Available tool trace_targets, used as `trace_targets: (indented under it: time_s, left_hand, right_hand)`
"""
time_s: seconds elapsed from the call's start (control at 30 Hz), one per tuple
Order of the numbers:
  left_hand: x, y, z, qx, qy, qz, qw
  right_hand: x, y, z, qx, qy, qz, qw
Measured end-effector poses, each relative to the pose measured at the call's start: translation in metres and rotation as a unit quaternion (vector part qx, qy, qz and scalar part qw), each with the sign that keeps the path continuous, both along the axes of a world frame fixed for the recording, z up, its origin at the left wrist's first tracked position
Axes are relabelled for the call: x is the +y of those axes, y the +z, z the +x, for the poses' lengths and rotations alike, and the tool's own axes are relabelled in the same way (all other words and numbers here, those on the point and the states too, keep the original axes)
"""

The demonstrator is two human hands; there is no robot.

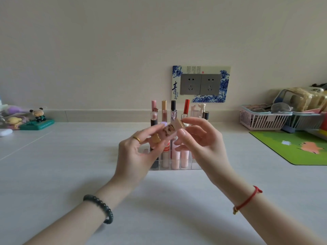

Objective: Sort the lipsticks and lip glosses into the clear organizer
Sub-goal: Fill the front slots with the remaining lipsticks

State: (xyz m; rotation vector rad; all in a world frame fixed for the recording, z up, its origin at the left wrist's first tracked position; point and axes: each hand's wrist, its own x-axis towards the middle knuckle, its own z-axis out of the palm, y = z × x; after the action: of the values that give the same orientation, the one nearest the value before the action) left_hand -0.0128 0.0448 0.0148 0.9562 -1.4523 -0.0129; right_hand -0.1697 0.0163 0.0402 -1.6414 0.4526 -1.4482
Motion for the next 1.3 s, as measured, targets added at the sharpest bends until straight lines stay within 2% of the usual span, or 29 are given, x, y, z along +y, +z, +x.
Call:
trace_targets:
  time_s: [0.1, 0.2, 0.37, 0.47, 0.53, 0.63, 0.87, 0.97, 1.17, 1.3]
  left_hand:
    - [-0.001, -0.003, -0.005, -0.055, 0.016, -0.032, 0.998]
    - [-0.002, -0.004, -0.008, -0.092, 0.007, -0.047, 0.995]
    - [-0.005, -0.001, 0.001, -0.091, 0.008, -0.042, 0.995]
    - [-0.008, 0.004, 0.020, -0.071, 0.035, -0.024, 0.997]
    - [-0.012, 0.004, 0.034, -0.067, 0.058, 0.017, 0.996]
    - [-0.017, 0.000, 0.057, -0.102, 0.090, 0.138, 0.981]
    - [-0.024, -0.019, 0.075, -0.230, 0.062, 0.382, 0.893]
    - [-0.024, -0.024, 0.072, -0.280, 0.041, 0.406, 0.869]
    - [-0.030, -0.025, 0.068, -0.331, 0.036, 0.406, 0.851]
    - [-0.035, -0.028, 0.076, -0.289, 0.018, 0.426, 0.857]
  right_hand:
    - [0.000, 0.000, 0.000, -0.034, 0.003, 0.036, 0.999]
    - [-0.005, -0.002, -0.003, -0.017, -0.012, 0.043, 0.999]
    - [-0.022, 0.013, -0.027, 0.013, -0.071, -0.024, 0.997]
    - [-0.037, 0.014, -0.049, 0.075, -0.137, -0.051, 0.986]
    - [-0.046, 0.008, -0.055, 0.126, -0.167, -0.054, 0.976]
    - [-0.054, -0.001, -0.055, 0.195, -0.198, -0.074, 0.958]
    - [-0.057, -0.011, -0.047, 0.254, -0.209, -0.097, 0.939]
    - [-0.058, -0.015, -0.045, 0.291, -0.206, -0.097, 0.929]
    - [-0.057, -0.020, -0.042, 0.334, -0.190, -0.091, 0.919]
    - [-0.056, -0.020, -0.041, 0.340, -0.195, -0.092, 0.915]
